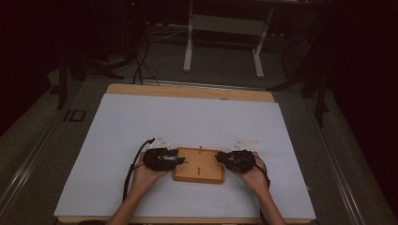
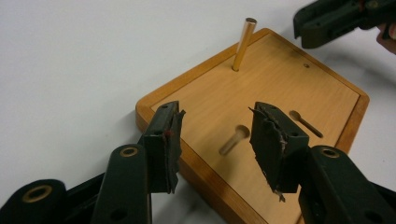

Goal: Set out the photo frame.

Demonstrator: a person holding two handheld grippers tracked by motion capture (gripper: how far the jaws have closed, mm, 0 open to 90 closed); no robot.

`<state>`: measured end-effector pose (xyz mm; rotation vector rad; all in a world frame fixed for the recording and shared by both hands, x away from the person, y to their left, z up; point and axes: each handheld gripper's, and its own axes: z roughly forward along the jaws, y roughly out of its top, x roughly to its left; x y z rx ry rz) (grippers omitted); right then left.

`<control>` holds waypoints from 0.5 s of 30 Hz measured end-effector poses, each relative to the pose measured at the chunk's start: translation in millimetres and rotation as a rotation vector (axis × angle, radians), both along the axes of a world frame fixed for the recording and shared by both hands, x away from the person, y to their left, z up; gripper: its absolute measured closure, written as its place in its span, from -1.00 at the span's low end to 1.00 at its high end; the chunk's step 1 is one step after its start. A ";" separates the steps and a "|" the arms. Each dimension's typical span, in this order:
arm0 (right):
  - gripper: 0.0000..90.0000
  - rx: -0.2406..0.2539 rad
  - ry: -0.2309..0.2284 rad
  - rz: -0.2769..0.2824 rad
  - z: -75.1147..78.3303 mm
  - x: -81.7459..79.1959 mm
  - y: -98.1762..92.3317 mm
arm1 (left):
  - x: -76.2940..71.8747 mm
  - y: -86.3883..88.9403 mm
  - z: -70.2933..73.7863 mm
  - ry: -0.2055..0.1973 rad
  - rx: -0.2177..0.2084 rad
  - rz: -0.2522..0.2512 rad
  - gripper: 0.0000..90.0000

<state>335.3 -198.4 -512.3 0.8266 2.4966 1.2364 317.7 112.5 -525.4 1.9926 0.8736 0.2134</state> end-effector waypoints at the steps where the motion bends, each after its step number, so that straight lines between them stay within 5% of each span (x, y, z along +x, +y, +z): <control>1: 0.74 0.001 -0.002 0.003 1.3 0.7 2.7 | -2.9 0.1 0.4 -0.005 0.000 0.001 0.16; 5: 0.74 0.007 -0.009 0.016 5.1 4.0 14.2 | -12.1 0.5 2.1 -0.026 0.031 0.003 0.15; 15: 0.74 0.031 -0.008 0.006 2.9 10.9 34.9 | -17.2 1.9 0.6 -0.029 0.032 0.014 0.13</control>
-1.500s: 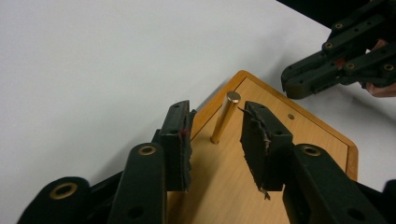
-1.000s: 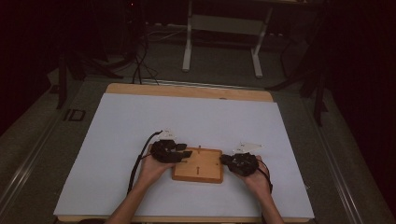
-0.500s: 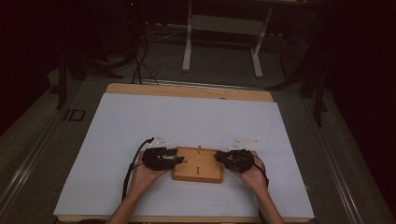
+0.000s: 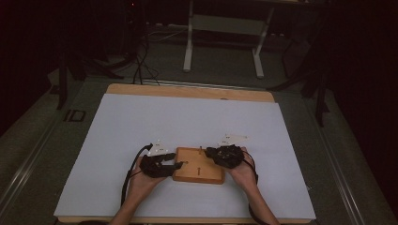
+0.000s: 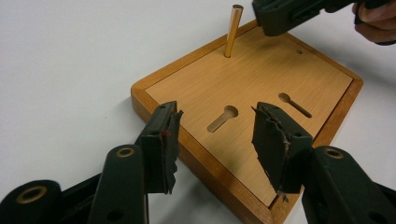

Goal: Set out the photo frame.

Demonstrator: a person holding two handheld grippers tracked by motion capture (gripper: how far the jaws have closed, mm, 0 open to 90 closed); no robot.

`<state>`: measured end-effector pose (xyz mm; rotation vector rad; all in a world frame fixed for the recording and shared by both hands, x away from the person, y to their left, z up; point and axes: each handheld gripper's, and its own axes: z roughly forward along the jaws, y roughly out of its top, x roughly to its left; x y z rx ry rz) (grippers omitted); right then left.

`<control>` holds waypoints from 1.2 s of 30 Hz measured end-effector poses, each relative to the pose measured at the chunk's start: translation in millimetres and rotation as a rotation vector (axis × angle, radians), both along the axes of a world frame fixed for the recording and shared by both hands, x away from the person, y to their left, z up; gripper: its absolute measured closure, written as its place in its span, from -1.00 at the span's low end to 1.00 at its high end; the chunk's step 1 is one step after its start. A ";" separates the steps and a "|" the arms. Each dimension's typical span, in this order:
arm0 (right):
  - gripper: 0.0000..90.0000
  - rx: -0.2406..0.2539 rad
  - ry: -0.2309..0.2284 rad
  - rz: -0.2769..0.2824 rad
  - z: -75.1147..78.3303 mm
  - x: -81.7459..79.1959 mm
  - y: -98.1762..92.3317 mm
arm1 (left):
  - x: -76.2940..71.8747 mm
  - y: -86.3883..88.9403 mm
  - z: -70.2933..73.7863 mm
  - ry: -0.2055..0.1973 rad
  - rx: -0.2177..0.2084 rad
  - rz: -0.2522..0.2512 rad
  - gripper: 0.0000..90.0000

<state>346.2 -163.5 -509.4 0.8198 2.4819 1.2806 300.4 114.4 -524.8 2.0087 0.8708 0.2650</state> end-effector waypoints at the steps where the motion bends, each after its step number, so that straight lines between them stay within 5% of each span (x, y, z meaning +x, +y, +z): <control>1: 0.74 0.004 0.001 -0.002 -0.3 1.2 1.5 | 0.1 -0.6 -0.3 0.000 0.000 0.002 0.13; 17: 0.83 0.033 0.037 -0.005 -5.7 15.2 22.5 | -1.6 -2.1 0.4 0.006 -0.003 -0.012 0.13; 36: 0.82 0.066 0.065 -0.013 -11.8 17.6 21.9 | -10.2 4.2 1.0 0.016 0.001 -0.012 0.13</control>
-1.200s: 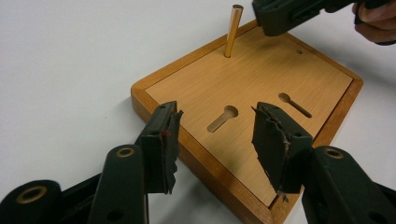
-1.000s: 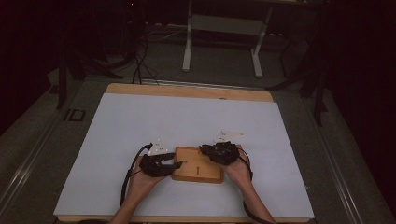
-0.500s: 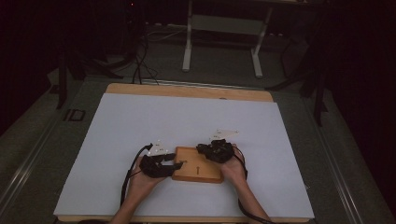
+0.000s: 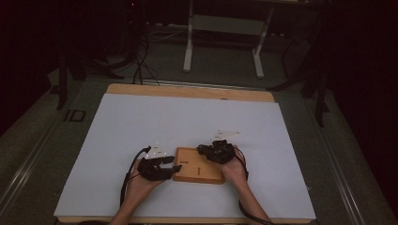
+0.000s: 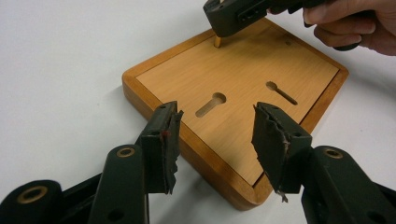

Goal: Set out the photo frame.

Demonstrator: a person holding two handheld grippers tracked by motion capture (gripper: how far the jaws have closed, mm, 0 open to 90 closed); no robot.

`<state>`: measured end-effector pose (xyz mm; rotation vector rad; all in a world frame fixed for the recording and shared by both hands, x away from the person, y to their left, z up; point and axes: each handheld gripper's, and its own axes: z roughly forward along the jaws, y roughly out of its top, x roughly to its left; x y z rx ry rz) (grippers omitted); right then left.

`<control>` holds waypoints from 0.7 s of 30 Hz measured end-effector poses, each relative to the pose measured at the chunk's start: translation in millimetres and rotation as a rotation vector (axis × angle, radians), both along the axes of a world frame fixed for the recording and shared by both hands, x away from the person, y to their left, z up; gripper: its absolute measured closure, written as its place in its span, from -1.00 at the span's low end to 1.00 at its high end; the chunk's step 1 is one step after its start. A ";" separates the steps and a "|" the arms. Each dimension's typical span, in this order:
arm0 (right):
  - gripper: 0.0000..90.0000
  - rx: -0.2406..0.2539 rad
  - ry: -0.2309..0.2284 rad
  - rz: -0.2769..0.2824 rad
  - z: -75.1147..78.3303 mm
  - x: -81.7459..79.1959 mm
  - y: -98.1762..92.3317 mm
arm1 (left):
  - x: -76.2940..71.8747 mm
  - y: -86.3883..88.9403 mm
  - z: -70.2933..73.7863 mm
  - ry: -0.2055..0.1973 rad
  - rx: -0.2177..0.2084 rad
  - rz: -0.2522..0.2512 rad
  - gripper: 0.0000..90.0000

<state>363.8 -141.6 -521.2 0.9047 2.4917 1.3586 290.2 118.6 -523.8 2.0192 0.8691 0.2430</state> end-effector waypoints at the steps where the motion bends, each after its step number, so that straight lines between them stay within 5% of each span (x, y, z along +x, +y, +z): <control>1: 0.82 0.002 0.002 -0.001 -0.3 -0.1 0.0 | -0.3 0.2 0.0 -0.001 0.003 0.000 0.13; 21: 0.87 -0.011 0.039 0.041 -0.5 6.5 -1.5 | -4.5 4.0 -0.8 0.015 0.003 -0.037 0.10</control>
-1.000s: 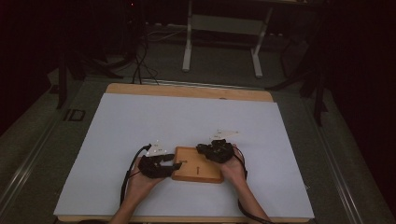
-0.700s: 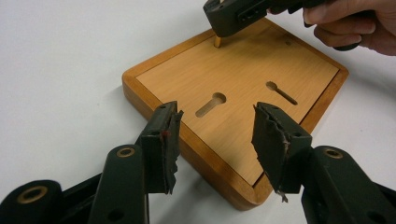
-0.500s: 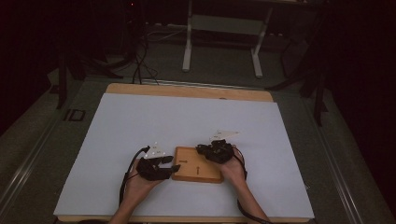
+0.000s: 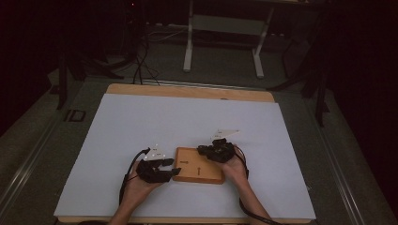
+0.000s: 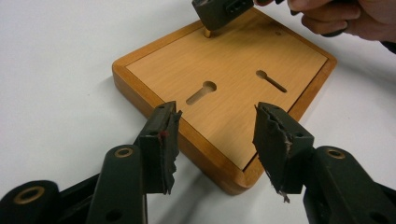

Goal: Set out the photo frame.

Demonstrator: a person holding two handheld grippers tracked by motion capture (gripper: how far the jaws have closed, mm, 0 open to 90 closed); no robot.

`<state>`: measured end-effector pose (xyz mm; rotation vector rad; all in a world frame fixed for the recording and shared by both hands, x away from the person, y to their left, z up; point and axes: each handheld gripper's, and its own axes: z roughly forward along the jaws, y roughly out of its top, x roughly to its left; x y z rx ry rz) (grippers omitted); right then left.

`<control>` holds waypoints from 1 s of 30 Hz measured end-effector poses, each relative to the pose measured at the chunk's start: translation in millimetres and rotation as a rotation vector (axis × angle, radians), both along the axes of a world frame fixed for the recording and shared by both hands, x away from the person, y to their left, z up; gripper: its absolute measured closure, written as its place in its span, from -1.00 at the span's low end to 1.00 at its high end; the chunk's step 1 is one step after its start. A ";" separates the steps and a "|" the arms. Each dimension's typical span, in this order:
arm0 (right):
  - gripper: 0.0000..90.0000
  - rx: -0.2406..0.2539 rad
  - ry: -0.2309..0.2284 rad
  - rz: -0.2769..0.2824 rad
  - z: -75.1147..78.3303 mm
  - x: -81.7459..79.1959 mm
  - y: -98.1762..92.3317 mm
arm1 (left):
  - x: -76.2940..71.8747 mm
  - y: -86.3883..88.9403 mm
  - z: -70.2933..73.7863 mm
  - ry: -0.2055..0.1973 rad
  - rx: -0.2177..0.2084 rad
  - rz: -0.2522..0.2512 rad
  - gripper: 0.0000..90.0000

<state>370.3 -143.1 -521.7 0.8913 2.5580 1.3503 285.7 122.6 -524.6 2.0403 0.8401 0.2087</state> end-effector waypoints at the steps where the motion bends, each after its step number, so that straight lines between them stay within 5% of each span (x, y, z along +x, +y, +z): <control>1: 0.87 0.002 0.002 0.002 -0.1 0.6 -0.3 | -0.5 0.0 -0.2 -0.002 0.006 -0.003 0.09; 10: 0.87 0.027 0.043 0.024 -0.5 7.2 -2.8 | -4.7 -6.8 -3.0 -0.066 0.081 -0.087 -0.11; 13: 0.87 0.031 0.051 0.028 -0.5 8.9 -3.3 | -7.9 -11.0 -3.6 -0.110 0.147 -0.064 -0.32; 18: 0.87 0.034 0.067 0.032 0.0 10.9 -3.5 | -7.7 -13.5 -5.8 -0.102 0.162 -0.085 -0.48; 22: 0.86 0.053 0.091 0.036 -0.7 14.6 -4.9 | -8.7 -21.0 -10.6 -0.112 0.242 -0.072 -0.60; 30: 0.86 0.076 0.129 0.032 -1.5 18.3 -6.6 | -4.0 -19.6 -15.1 -0.080 0.267 -0.069 -0.61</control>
